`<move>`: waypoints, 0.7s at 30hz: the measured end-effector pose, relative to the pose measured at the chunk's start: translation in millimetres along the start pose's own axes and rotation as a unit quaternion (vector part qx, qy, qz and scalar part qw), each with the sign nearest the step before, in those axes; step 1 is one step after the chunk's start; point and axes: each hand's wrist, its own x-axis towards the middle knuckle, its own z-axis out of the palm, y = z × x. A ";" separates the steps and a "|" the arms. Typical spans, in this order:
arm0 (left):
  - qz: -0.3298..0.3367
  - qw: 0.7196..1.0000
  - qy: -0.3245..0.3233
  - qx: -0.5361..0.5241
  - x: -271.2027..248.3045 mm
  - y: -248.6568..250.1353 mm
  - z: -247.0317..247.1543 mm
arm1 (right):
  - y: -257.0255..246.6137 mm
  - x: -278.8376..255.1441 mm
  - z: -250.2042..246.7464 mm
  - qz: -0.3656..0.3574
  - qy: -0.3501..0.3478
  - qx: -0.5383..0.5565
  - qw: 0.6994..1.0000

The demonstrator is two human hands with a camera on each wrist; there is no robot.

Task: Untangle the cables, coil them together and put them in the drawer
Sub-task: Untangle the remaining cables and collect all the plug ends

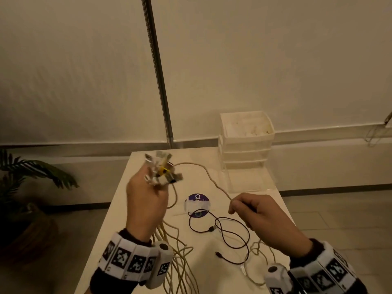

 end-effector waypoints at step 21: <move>-0.124 0.984 0.031 0.122 23.9 -1.3 -12.0 | 15.9 13.8 -11.9 0.058 -0.073 0.096 0.991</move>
